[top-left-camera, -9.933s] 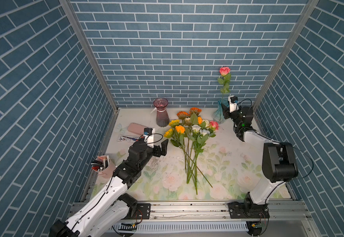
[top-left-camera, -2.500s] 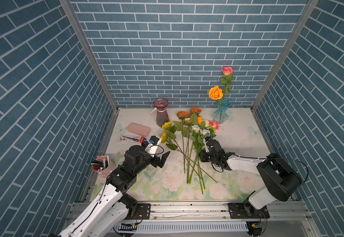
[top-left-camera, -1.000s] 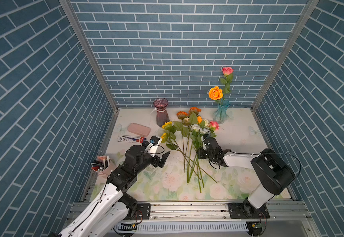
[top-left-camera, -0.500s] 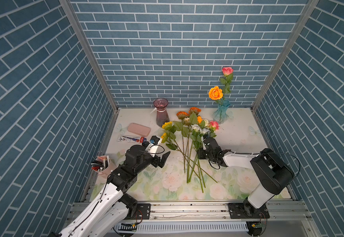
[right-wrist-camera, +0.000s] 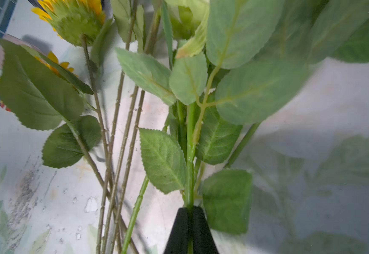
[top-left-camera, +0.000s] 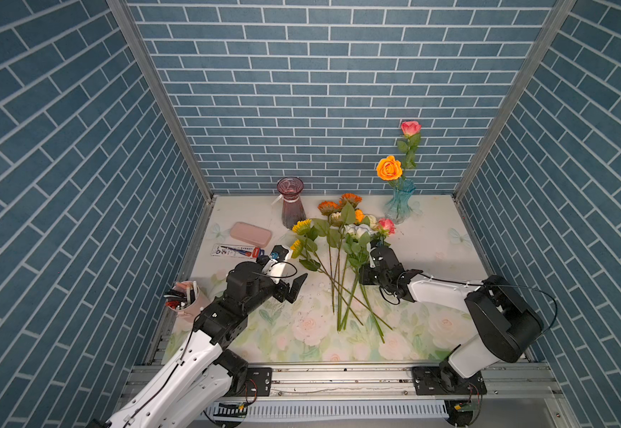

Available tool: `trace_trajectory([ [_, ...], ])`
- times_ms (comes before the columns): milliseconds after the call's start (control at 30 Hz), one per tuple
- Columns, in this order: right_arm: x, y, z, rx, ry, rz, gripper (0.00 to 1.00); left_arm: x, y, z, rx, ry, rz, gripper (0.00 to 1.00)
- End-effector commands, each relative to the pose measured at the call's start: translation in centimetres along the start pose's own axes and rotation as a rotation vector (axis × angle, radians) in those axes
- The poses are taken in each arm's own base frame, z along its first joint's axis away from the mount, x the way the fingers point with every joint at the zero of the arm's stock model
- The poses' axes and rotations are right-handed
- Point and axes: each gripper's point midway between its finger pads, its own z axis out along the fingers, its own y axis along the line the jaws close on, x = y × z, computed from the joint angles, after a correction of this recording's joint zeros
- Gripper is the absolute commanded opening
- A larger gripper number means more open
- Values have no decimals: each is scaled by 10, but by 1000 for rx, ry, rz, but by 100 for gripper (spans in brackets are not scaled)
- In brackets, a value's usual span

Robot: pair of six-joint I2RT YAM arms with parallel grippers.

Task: Arrange the flowers in different vases according to their variety
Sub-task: Pick up the flower at the center of the board, then insert the flower into the vase.

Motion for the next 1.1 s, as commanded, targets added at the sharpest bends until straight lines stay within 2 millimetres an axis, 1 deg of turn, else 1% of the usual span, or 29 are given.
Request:
trace_trajectory([
  [0,-25,13,-24,-36,-87,-33,0,-10,-2,-3,9,-24,5,100],
  [100,-38,26,-44,-102,-146,-81,0,-10,-3,-3,14,-24,6,100],
  [200,-46,44,-63,-192,-197,-166,0,-11,-2,-4,12,-26,5,100],
  [300,-47,70,-84,-332,-224,-275,0,-12,-3,-4,13,-31,7,100],
  [433,-55,119,-127,-544,-292,-471,0,-13,-3,-5,14,-34,5,100],
  [467,-63,128,-140,-562,-327,-518,0,-13,-3,-5,15,-36,5,100],
  [500,-72,131,-148,-552,-360,-547,0,-13,-3,-6,15,-37,6,100],
  [533,-87,132,-159,-515,-420,-570,0,-13,-3,-6,15,-37,5,100],
  [600,-118,125,-182,-405,-560,-585,0,-14,-3,-7,14,-41,5,100],
  [633,-136,119,-197,-339,-649,-579,0,-14,-3,-7,15,-40,6,100],
  [667,-155,108,-214,-249,-752,-550,0,-14,-3,-7,14,-43,6,100],
  [733,-184,84,-248,-89,-929,-467,0,-14,-3,-7,14,-44,8,100],
  [833,-214,45,-292,145,-1121,-332,0,-14,-3,-7,14,-44,8,100],
  [867,-223,30,-303,215,-1158,-279,0,-14,-3,-7,14,-43,9,100],
  [933,-241,9,-318,268,-1209,-216,0,-13,-3,-7,16,-42,9,100],
  [1033,-274,-16,-335,242,-1286,-156,0,-13,-3,-6,15,-40,9,100],
  [1067,-287,-20,-339,241,-1301,-161,0,-13,-3,-6,14,-41,11,100],
])
